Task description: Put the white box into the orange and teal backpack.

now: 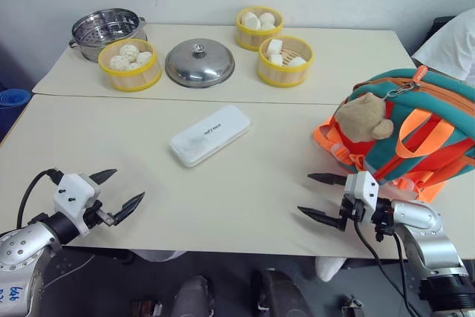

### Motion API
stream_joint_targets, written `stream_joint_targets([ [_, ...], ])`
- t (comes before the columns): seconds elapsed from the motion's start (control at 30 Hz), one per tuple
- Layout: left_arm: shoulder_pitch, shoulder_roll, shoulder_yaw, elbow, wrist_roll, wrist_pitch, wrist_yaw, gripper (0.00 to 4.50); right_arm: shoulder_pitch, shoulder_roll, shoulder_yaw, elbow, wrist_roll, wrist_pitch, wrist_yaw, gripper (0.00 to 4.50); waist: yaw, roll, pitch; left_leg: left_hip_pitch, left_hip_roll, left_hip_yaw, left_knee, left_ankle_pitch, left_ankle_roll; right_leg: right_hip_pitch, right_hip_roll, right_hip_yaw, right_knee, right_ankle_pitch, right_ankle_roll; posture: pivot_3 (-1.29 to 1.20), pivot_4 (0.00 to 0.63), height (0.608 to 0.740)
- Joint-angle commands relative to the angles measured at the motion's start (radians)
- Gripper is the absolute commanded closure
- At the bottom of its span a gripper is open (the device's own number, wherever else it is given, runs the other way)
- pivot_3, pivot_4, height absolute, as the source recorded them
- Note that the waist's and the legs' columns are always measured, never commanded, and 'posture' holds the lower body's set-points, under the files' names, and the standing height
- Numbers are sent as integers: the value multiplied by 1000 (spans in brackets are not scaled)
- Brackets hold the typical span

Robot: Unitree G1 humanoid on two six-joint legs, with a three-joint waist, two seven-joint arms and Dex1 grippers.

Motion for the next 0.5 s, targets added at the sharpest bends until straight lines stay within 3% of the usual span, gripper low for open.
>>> stream_joint_targets([
  [0.03,-3,16,11,-13,9,-17,2,0,-5,12,7,-6,-4,-23,0,39,0,0,0,0,0,0,0,0,0,0,0,0,0,0,0,0,150,740],
  [0.1,-33,1,22,-16,-39,11,8,0,-33,25,7,-15,5,8,-13,39,0,0,0,0,0,0,0,0,0,0,0,0,0,0,0,0,150,740],
  [0.23,-57,10,40,-42,-88,107,34,0,-135,43,36,-211,153,335,-85,39,-10,0,0,0,0,0,1,0,0,0,0,0,2,0,0,0,150,740],
  [0.37,-123,-29,48,-89,-85,262,209,838,-331,89,140,-283,66,533,-240,897,-20,0,0,-1,0,-2,0,1,-2,-2,0,-1,4,0,0,0,150,740],
  [0.5,-203,-162,24,-144,-80,417,439,2040,-535,254,217,-98,-118,565,-493,2231,-22,-1,0,-1,0,-2,2,1,-2,-2,0,-1,5,0,0,0,150,740],
])
